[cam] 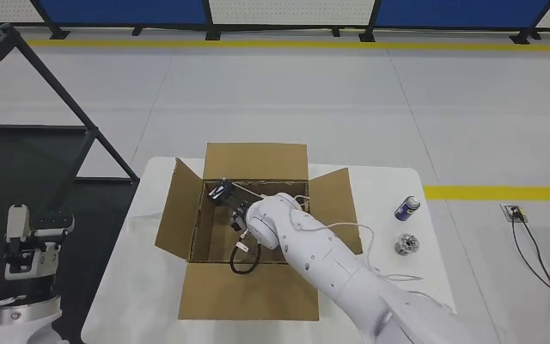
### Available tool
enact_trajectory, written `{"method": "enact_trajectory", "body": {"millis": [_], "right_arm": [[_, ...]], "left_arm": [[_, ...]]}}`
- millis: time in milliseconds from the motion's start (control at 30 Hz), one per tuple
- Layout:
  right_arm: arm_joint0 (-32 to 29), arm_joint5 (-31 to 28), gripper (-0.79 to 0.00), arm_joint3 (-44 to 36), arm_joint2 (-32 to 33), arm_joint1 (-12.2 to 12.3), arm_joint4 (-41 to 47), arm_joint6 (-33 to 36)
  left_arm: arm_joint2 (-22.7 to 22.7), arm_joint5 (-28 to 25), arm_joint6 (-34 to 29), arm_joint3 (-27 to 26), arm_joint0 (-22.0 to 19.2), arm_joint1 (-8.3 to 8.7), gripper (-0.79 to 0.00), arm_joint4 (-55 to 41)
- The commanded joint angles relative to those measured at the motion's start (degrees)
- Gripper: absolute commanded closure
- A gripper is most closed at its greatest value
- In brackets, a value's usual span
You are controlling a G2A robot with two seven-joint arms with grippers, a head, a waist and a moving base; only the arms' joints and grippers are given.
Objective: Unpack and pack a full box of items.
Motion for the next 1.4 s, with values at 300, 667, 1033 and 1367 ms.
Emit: {"method": "enact_trajectory", "body": {"millis": [300, 667, 1033, 1367], "right_arm": [[0.6, -2.1, 0.000, 11.1, 0.3, -5.2, 2.2, -4.3], [0.7, -2.0, -0.283, 16.9, 1.2, -8.0, 2.7, -5.7], [1.1, -3.2, -0.665, 19.0, 2.2, -8.8, 2.2, -7.1], [-0.1, -2.2, -0.739, 17.6, 2.1, -8.6, -0.9, -12.7]], "left_arm": [[0.0, 0.0, 0.0, 0.0, 0.0, 0.00, -0.785, 0.0], [0.0, 0.0, 0.0, 0.0, 0.0, 0.00, -0.785, 0.0], [0.0, 0.0, 0.0, 0.0, 0.0, 0.00, -0.785, 0.0], [0.0, 0.0, 0.0, 0.0, 0.0, 0.00, -0.785, 0.0]]}}
